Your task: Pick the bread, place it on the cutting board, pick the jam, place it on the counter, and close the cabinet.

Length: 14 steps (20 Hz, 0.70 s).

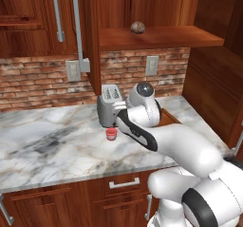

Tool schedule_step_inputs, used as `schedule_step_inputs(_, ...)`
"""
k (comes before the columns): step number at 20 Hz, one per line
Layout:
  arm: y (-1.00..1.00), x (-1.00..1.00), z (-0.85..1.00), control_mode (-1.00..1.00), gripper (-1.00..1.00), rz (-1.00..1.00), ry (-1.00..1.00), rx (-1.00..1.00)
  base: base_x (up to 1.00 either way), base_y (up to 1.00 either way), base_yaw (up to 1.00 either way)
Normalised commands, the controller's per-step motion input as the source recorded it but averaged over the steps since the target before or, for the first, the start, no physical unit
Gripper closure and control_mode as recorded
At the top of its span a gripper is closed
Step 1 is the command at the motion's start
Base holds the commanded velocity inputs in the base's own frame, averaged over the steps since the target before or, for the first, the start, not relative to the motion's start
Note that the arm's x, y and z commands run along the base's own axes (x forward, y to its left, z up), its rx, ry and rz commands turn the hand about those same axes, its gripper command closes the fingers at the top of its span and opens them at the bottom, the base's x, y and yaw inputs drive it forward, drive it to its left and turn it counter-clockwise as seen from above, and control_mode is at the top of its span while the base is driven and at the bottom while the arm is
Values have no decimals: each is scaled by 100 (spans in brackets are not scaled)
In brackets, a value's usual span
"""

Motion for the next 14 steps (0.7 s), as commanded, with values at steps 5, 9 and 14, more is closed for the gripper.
schedule_step_inputs(5,-27,-16,21,-100,-100,0,0,0,0,0,0)
schedule_step_inputs(9,-26,-14,13,-100,-100,0,0,0,0,0,0)
schedule_step_inputs(14,-25,-16,14,-100,-100,0,0,0,0,0,0)
